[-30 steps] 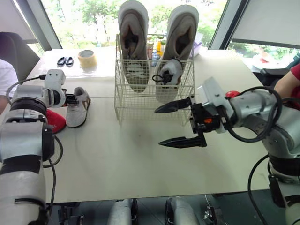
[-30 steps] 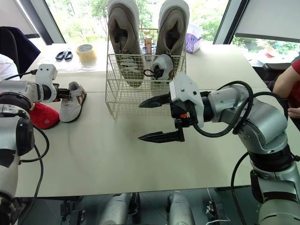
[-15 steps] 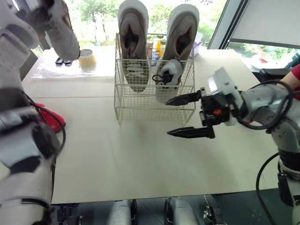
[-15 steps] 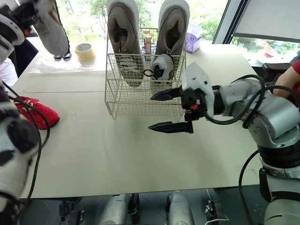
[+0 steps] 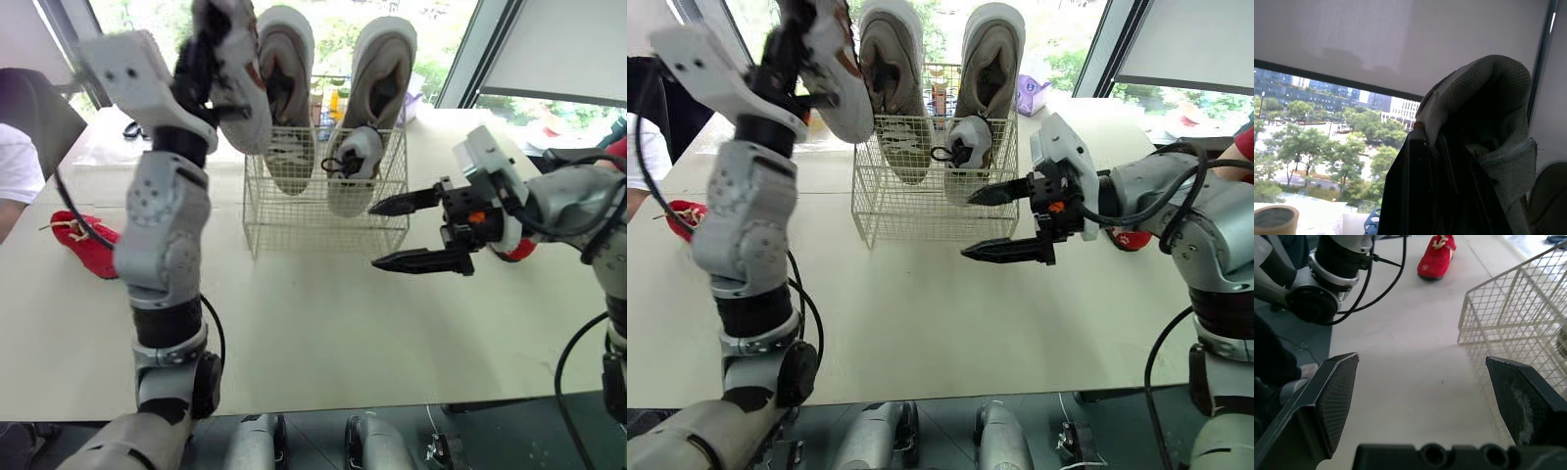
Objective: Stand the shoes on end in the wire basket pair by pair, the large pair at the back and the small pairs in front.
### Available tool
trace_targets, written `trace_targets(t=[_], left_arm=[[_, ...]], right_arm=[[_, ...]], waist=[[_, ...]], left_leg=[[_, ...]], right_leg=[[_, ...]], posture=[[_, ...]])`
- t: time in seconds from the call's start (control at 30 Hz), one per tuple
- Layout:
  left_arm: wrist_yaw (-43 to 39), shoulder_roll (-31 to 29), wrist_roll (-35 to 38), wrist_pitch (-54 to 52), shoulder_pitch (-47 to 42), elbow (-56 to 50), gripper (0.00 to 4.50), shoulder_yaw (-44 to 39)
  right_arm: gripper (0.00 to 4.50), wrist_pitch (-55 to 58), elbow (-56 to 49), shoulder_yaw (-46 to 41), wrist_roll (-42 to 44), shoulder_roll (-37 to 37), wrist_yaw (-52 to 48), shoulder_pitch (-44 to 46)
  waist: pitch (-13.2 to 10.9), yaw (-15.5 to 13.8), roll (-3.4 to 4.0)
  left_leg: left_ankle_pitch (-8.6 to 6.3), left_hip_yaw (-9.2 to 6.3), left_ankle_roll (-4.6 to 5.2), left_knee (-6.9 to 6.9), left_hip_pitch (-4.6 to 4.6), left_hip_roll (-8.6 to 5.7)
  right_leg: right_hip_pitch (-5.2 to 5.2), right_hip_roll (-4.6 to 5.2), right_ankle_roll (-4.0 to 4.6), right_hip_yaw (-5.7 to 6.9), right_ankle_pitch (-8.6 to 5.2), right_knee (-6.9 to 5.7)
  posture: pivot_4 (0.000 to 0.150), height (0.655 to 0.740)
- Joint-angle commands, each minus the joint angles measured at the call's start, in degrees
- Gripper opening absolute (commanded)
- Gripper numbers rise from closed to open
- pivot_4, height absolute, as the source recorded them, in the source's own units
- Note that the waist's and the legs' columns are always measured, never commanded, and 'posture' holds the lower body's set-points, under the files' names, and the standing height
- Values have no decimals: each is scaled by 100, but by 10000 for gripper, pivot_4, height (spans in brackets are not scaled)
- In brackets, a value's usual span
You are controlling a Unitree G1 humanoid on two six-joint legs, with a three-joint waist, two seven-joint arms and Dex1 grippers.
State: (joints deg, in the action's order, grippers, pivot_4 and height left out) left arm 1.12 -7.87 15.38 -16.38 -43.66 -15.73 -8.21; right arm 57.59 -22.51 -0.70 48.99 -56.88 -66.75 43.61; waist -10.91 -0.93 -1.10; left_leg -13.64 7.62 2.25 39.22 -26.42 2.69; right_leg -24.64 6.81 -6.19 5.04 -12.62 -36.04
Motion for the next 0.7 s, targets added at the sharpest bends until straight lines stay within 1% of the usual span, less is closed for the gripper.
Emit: trace_targets(t=[0.03, 0.17, 0.27, 0.4, 0.53, 0.7], left_arm=[[-160, 122, -576, 927, 70, 283, 199, 517], [-242, 329, -1046, 1933, 107, 1100, 199, 865], [-119, 523, -1346, 2661, 35, 1764, 199, 968], [-164, 657, -1569, 3192, -108, 2325, 199, 1056], [-134, 684, -1801, 3514, 24, 2457, 199, 1120], [-193, 845, -1630, 3294, 379, 2443, 199, 1070]], right_arm=[[45000, 233, -327, -337, 351, -117, 141, -42], [45000, 446, -491, -517, 622, -82, 476, -92], [45000, 569, -622, -631, 796, -84, 692, -155], [45000, 689, -737, -763, 1011, -116, 921, -197], [45000, 721, -786, -848, 1140, -156, 1075, -244], [45000, 658, -809, -802, 1150, -148, 1170, -278]], waist=[[0, 4, 0], [0, 2, 1], [1, -9, 0], [1, -22, 0], [1, -87, 0], [3, -133, 1]], left_leg=[[-1, -1, 2, 2, -1, 1], [-5, -3, 8, 5, -1, 2], [-7, -4, 10, 5, -1, 4], [-8, -4, 12, 5, -2, 4], [-9, -4, 14, 5, -2, 4], [-9, -4, 14, 5, -1, 4]], right_leg=[[0, 2, 1, 0, 1, 0], [-1, 5, 7, 0, 5, 5], [-1, 7, 8, 0, 5, 4], [-1, 10, 9, 0, 5, 4], [-2, 10, 9, 0, 5, 5], [-3, 11, 13, 0, 6, 5]], posture=[[1500, 7351], [1500, 7351], [1500, 7351], [1500, 7351], [1500, 7351], [1500, 7351]])
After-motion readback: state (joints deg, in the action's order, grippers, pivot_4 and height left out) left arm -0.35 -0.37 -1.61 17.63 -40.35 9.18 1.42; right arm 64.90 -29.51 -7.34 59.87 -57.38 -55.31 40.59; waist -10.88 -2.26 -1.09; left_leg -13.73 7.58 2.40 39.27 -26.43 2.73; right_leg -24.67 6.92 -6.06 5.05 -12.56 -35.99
